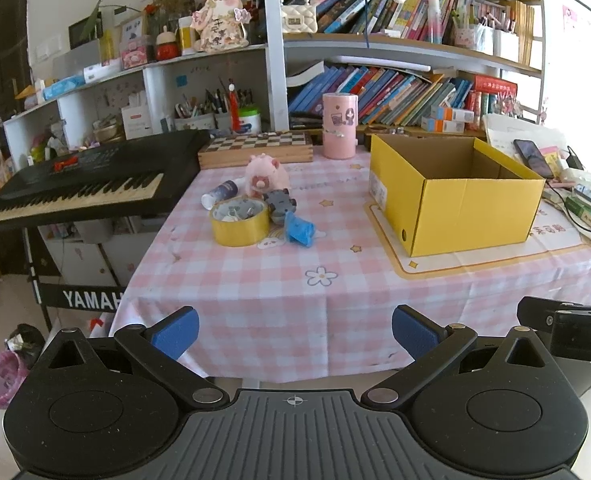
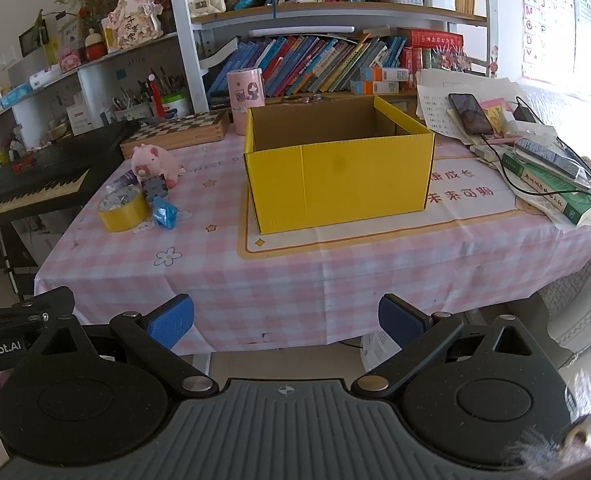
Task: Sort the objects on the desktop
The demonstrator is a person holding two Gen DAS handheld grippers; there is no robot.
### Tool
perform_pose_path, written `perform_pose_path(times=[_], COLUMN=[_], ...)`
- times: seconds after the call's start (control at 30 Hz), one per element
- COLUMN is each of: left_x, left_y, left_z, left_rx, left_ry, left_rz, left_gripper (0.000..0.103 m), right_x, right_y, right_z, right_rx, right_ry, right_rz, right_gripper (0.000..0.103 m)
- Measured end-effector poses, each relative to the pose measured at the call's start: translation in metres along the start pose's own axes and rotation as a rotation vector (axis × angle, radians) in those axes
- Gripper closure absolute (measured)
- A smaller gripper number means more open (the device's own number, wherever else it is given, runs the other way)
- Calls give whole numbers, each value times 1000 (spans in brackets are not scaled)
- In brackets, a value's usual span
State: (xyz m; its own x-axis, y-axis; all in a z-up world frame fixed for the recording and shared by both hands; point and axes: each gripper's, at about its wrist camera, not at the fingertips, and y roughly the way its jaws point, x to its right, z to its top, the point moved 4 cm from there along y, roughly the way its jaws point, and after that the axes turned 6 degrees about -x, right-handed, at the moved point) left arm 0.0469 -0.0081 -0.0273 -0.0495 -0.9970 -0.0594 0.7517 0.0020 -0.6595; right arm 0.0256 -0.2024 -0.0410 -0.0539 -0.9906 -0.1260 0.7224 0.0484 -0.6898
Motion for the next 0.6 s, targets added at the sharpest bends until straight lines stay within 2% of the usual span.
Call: perform_pose_path(times=[0.6], left_x=[4], left_y=[2], left_z=[-4], left_rx=[-20], left_ry=[30], left_rz=[-9], left_gripper=[0], right_x=[1], right_y=[2], right_z=[-6], right_rx=[-29], right_ry=[13], right_rz=[-4], right_gripper=[3])
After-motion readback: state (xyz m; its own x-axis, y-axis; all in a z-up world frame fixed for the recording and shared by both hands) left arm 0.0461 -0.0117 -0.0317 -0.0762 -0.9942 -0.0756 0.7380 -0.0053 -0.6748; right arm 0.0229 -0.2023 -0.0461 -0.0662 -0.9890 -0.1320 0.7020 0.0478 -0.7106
